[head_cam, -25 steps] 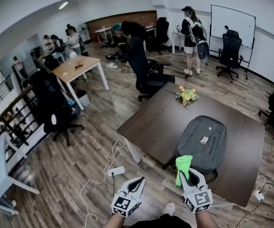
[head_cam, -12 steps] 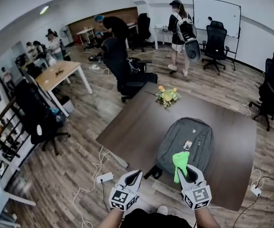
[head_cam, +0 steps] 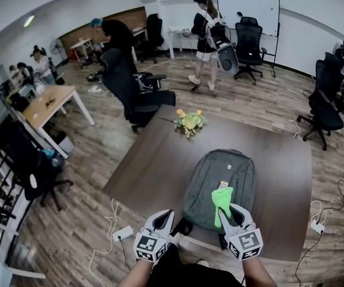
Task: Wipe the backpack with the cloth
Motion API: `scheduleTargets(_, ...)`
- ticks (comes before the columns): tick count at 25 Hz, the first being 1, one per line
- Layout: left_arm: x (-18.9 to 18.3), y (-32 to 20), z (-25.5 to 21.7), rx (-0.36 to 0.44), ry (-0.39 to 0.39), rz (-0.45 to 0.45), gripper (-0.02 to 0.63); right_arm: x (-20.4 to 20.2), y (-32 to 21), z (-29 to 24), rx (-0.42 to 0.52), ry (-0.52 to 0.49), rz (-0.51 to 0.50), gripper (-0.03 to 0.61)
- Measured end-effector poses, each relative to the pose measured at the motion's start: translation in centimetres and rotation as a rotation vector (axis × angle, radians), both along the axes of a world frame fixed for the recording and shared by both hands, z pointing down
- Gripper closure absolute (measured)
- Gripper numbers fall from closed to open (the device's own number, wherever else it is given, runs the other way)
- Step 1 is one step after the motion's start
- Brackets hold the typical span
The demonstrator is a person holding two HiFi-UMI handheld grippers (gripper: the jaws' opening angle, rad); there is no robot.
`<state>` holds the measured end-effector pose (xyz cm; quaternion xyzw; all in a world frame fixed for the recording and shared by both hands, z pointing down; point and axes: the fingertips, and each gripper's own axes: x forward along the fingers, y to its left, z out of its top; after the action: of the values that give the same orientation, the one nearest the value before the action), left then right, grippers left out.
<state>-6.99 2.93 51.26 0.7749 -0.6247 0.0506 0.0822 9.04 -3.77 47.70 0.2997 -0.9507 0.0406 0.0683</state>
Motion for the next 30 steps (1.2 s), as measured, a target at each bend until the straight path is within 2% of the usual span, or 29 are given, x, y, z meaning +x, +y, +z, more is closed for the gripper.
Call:
scheduleTargets(8,-2.1,-10.0,-0.1,0.009,0.008,0.192,0.594,-2.2,-6.4,0.0,-0.014,0.007,0.167,0.479)
scheduleTargets(11,-3.5,-12.4,-0.2,0.003,0.000,0.235,0.594,-4.0,-8.0,0.8,-0.058,0.020,0.189,0.477)
scheduleTargets(15,-5.2,-15.2,-0.1,-0.005,0.016,0.274,0.594,-6.1,-9.6,1.4,-0.082,0.048,0.218,0.476)
scheduleTargets(19,-6.4,-16.4,1.3,-0.042,0.035,0.320,0.595,-7.1,-10.6,2.7,-0.109,0.045,0.295,0.476)
scheduleTargets(25,-7.0,-17.4,2.7,-0.079,0.013,0.373,0.594,-5.3,-12.0,5.0,-0.183,0.019,0.442,0.476)
scheduleTargets(30,-6.0,-19.5,3.4,-0.109,0.033,0.346,0.594,-3.7,-14.2,6.9,-0.209,0.062,0.475,0.476)
